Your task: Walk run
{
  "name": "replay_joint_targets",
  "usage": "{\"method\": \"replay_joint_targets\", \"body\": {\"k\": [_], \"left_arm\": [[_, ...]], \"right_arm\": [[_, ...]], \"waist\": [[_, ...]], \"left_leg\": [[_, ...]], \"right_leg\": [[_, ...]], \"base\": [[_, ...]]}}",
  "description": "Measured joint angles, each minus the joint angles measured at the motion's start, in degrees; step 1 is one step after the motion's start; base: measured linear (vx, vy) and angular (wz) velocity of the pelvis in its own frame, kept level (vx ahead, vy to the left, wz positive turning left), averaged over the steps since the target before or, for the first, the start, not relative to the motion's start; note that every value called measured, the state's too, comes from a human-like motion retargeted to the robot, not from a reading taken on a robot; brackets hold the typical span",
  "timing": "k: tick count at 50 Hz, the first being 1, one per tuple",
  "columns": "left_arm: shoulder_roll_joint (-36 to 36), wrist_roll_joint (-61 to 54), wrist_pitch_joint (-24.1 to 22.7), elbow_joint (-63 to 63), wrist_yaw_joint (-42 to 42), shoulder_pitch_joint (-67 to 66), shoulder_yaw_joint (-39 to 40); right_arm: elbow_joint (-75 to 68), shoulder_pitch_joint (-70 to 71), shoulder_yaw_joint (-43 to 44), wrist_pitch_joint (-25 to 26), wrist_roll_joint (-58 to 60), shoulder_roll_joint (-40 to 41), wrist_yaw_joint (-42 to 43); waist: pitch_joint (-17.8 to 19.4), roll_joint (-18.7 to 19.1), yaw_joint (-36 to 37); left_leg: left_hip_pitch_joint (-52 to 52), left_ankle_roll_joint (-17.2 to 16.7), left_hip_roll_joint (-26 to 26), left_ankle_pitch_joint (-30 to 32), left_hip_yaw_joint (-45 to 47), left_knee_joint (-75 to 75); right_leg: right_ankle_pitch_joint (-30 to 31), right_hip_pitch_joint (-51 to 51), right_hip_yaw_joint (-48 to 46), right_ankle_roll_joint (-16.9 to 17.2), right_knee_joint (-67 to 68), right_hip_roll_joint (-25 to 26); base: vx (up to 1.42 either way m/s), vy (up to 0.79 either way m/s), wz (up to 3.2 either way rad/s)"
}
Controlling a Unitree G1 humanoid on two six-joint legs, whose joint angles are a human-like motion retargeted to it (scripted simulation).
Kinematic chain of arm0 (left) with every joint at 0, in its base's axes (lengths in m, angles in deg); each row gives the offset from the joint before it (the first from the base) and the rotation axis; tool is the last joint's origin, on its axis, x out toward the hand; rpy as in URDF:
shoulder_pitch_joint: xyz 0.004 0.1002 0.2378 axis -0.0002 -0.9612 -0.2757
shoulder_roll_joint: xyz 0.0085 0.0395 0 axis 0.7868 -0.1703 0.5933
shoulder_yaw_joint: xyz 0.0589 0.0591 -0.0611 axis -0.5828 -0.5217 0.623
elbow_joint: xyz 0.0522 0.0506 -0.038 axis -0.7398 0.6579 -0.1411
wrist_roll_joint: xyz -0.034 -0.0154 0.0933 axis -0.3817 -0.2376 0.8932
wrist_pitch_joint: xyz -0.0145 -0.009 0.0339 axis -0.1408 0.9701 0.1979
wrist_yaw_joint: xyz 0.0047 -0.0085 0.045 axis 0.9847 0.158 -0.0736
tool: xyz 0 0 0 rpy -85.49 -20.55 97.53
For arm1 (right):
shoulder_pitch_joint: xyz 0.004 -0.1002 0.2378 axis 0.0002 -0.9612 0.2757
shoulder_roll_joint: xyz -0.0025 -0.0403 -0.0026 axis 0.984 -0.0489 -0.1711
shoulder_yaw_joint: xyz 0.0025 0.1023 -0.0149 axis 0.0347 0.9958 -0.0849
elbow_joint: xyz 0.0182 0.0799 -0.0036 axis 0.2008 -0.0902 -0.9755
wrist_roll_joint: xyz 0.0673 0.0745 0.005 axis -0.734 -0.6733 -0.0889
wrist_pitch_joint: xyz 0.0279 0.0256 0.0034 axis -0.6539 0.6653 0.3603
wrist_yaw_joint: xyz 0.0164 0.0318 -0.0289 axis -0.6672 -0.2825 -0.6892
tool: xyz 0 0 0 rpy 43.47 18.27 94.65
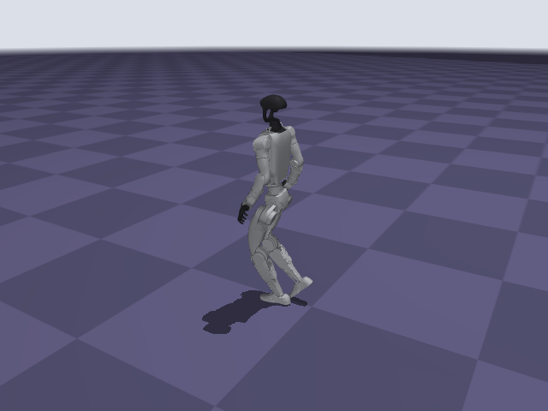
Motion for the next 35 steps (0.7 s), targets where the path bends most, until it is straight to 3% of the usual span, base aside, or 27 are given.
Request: {"method": "replay_joint_targets", "body": {"k": [3, 5, 7, 10, 11, 12, 13, 14, 15, 17, 20, 21, 22, 25, 27, 30, 32, 33, 34, 35], "left_arm": [[-1.88, -6.82, 1.19, 0.84, -0.49, -1.43, -5.05], [-2.46, -7.87, 0.99, 1.16, 0.14, -2.33, -6.18], [-2.15, -7.45, 1.38, 0.37, 2.30, -3.15, -7.72], [-1.28, -5.59, 4.14, -1.75, 3.08, -4.44, -8.28], [-1.18, -5.69, 4.39, -2.06, 2.64, -3.93, -8.22], [-0.94, -5.95, 4.54, -2.34, 2.38, -3.38, -8.12], [-0.42, -6.54, 4.49, -2.57, 2.48, -2.73, -7.96], [0.13, -6.55, 4.31, -2.73, 3.20, -3.25, -6.90], [0.70, -6.27, 4.05, -2.86, 4.23, -4.34, -5.39], [-1.10, 0.19, 3.81, -0.09, 5.62, -2.90, -2.62], [-4.99, -0.17, 6.09, -1.11, 5.38, -1.86, 0.44], [-5.02, -2.20, 6.05, -2.71, 3.21, -2.33, -0.26], [-5.19, -4.01, 5.96, -4.24, 0.74, -2.74, -1.00], [-5.57, -6.85, 4.50, -7.81, -6.32, -3.56, -2.31], [-4.75, -7.50, 3.57, -9.00, -7.44, -4.04, -1.94], [-3.24, -8.12, 3.27, -9.96, -6.84, -4.53, -1.25], [-2.24, -8.74, 2.93, -9.81, -6.36, -4.31, -0.82], [-1.76, -9.17, 2.79, -9.46, -6.28, -4.04, -0.65], [-1.02, -9.64, 2.50, -8.96, -6.25, -4.27, -0.64], [-0.15, -10.15, 2.15, -8.40, -6.26, -4.76, -0.72]], "right_arm": [[5.45, -1.97, 2.22, -1.83, -3.70, -1.47, 5.35], [8.65, -2.90, 4.33, -4.61, -4.37, -1.34, 12.08], [10.93, -3.42, 5.67, -7.11, -4.27, -1.20, 17.92], [12.65, -3.30, 5.79, -8.95, -2.20, -1.21, 22.58], [12.71, -2.54, 5.48, -8.81, -1.50, -1.80, 22.62], [12.75, -1.86, 5.01, -8.68, -0.96, -2.44, 22.25], [12.76, -1.32, 4.22, -8.59, -0.75, -3.14, 21.03], [12.55, -1.85, 1.94, -8.47, -1.39, -3.86, 19.21], [12.22, -2.90, -1.10, -8.35, -2.47, -4.59, 17.09], [7.84, -3.31, 1.12, -8.17, -6.86, -2.99, 11.81], [2.18, -0.11, 1.20, -5.65, -14.82, -3.77, 3.14], [0.89, 0.47, 1.69, -5.46, -16.40, -4.06, 1.21], [-0.21, 1.07, 2.18, -5.37, -17.76, -4.52, -0.53], [-1.09, 1.82, 1.90, -5.46, -18.03, -7.34, -3.85], [-0.09, 1.71, -0.10, -4.58, -15.18, -9.03, -5.78], [2.42, 1.99, -1.21, -2.60, -9.71, -9.54, -7.68], [3.86, 2.64, -1.53, -1.57, -6.46, -8.67, -7.37], [4.44, 3.10, -2.01, -1.17, -5.60, -8.48, -6.95], [5.06, 2.80, -2.58, -1.15, -4.70, -7.81, -6.51], [5.70, 2.13, -3.21, -1.31, -3.79, -6.90, -6.06]], "waist": [[-1.00, 1.96, -3.81], [-0.77, 2.54, -7.82], [-0.10, 2.34, -10.33], [1.94, 2.20, -12.46], [2.88, 0.46, -13.75], [3.76, -1.48, -14.96], [4.54, -3.82, -16.04], [3.93, -4.30, -13.96], [2.64, -3.85, -10.30], [3.35, 0.83, -7.44], [-0.02, -4.11, 3.52], [0.14, -3.76, 4.40], [0.35, -3.35, 5.60], [0.64, -2.54, 11.27], [0.65, -2.55, 14.09], [0.64, -2.99, 12.96], [1.03, -2.48, 12.00], [1.60, -3.82, 11.48], [1.61, -3.94, 8.52], [1.33, -3.46, 4.36]], "left_leg": [[13.09, -6.03, 0.37, 19.36, 2.48, -12.71], [20.31, -10.36, 0.64, 34.03, 1.93, -17.44], [26.56, -15.58, 0.00, 45.70, -1.07, -19.71], [31.51, -21.55, 1.92, 51.36, -2.88, -12.43], [31.98, -20.24, 1.14, 50.35, -3.25, -8.36], [32.02, -18.67, 0.25, 48.42, -3.54, -3.25], [31.22, -16.57, -0.86, 44.61, -3.69, 3.92], [29.68, -14.16, 0.28, 41.02, 0.32, 9.98], [27.77, -11.59, 2.55, 37.54, 6.40, 15.50], [17.60, -9.64, 6.80, 24.38, -2.74, 30.72], [5.85, -8.36, 0.34, 13.46, 6.27, 26.29], [2.28, -7.95, 0.75, 11.64, 6.84, 22.69], [-1.01, -7.76, 0.88, 10.23, 7.28, 18.31], [-6.89, -8.91, -2.25, 10.00, 7.08, -3.01], [-6.73, -7.95, -2.81, 12.33, 10.27, -18.57], [-5.19, -8.53, -2.32, 13.71, 21.00, -31.11], [-3.61, -4.68, 1.16, 15.93, 26.88, -30.56], [-2.39, 1.91, 3.45, 14.79, 28.21, -26.95], [-2.78, 4.11, 3.60, 9.43, 22.66, -20.05], [-3.97, 4.11, 2.67, 1.96, 13.68, -11.50]], "right_leg": [[-0.56, -5.69, 0.42, 2.08, -19.73, -7.50], [-1.23, -5.86, 1.55, 6.95, -35.93, -11.04], [-5.52, -4.73, 3.57, 10.37, -49.30, -14.09], [-13.75, -2.56, 2.46, 12.86, -58.27, -18.13], [-13.16, -2.47, 1.78, 12.27, -56.45, -20.65], [-8.36, -2.06, 1.87, 13.24, -54.29, -22.90], [4.84, -1.01, 3.51, 17.34, -51.45, -24.58], [2.69, -2.18, 7.32, 11.56, -45.06, -19.94], [-7.14, -4.45, 12.23, 0.84, -36.88, -12.15], [-11.27, -3.11, 1.25, 5.81, -28.30, -16.45], [-14.45, 1.02, 4.31, 1.84, -29.40, -14.32], [-13.16, 2.96, 6.36, 3.10, -30.85, -12.02], [-11.09, 5.26, 6.03, 4.20, -32.97, -10.74], [-0.04, 15.28, -7.20, 7.30, -43.59, -11.93], [6.71, 21.89, -8.42, 9.96, -48.60, -7.96], [16.47, 28.77, -11.03, 18.34, -50.71, -4.56], [22.76, 30.43, -7.44, 20.24, -46.31, -0.58], [26.00, 30.68, -3.95, 18.58, -42.82, 0.41], [28.59, 29.26, -2.26, 16.98, -37.74, 3.58], [30.86, 27.01, -1.47, 15.42, -31.86, 7.85]], "base": [[2.18, -0.10, 1.06], [2.04, -0.21, 1.68], [1.97, -0.37, 1.28], [2.03, -0.56, 1.07], [1.70, -0.52, 1.64], [2.21, -0.77, 1.96], [2.18, -0.89, 0.98], [1.86, -0.88, -0.50], [1.68, -0.74, 0.07], [2.02, -0.62, 1.35], [1.55, -0.19, -0.67], [1.11, 0.04, 0.31], [1.38, 0.08, 1.17], [1.06, -0.04, 0.67], [1.63, -0.09, 0.35], [1.50, -0.19, 1.26], [1.22, -0.68, 1.05], [1.68, -1.21, 1.30], [1.94, -1.42, 2.28], [1.74, -0.67, 2.42]]}}
